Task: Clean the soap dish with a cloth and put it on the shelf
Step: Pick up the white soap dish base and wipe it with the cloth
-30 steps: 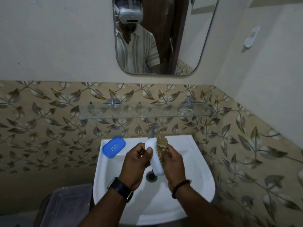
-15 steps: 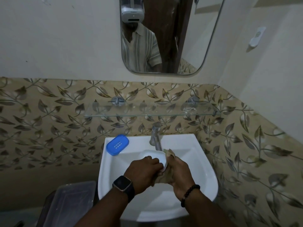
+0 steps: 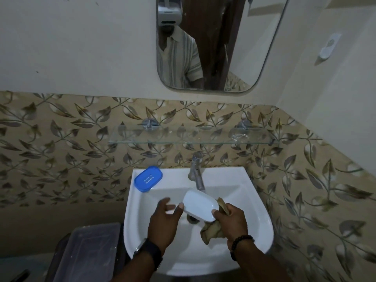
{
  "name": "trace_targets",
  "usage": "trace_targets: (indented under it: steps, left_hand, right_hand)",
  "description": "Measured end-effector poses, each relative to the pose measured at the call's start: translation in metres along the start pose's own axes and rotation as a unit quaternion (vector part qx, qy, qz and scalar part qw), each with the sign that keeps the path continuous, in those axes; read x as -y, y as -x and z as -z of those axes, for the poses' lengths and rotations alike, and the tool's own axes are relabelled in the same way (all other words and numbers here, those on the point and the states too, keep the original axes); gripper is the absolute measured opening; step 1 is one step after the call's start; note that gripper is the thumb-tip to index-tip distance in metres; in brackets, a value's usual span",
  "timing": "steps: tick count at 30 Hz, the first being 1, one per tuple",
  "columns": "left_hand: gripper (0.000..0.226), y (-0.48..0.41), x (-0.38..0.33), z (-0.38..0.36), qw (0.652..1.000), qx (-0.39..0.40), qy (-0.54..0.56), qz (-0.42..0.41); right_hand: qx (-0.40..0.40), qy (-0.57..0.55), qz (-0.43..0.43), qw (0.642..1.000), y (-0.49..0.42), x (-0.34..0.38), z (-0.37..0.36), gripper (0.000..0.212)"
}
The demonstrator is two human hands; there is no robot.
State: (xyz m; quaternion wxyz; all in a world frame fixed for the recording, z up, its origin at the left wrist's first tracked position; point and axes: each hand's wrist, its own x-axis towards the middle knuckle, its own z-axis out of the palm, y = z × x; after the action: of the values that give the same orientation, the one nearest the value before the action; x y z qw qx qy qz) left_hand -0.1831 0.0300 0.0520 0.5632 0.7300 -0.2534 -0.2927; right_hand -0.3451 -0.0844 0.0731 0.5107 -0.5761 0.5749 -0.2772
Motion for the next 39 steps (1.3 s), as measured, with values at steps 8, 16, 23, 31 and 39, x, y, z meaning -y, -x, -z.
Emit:
trace_targets:
  steps: [8,16,23,31,39]
  left_hand:
    - [0.037,0.011,0.003,-0.029,0.97,0.058,0.209,0.112]
    - [0.035,-0.003,0.013,-0.031,0.992,0.028,0.123,0.002]
    - [0.027,-0.054,0.031,-0.022,0.934,-0.066,0.31,0.161]
    - [0.019,-0.103,0.029,-0.033,0.851,-0.145,0.466,0.194]
    - [0.019,-0.135,0.026,-0.06,0.819,-0.173,0.482,0.258]
  right_hand:
    - [-0.037,0.061,-0.049,0.996,0.0,-0.03,-0.033,0.023]
    - [-0.041,0.071,-0.062,0.995,-0.022,-0.033,-0.035,0.019]
    - [-0.034,-0.034,-0.084,0.995,-0.047,-0.041,-0.035,0.026]
    - [-0.027,-0.072,-0.13,0.988,-0.061,-0.06,-0.016,0.023]
    - [-0.025,-0.118,-0.164,0.979,-0.077,-0.074,0.005,0.008]
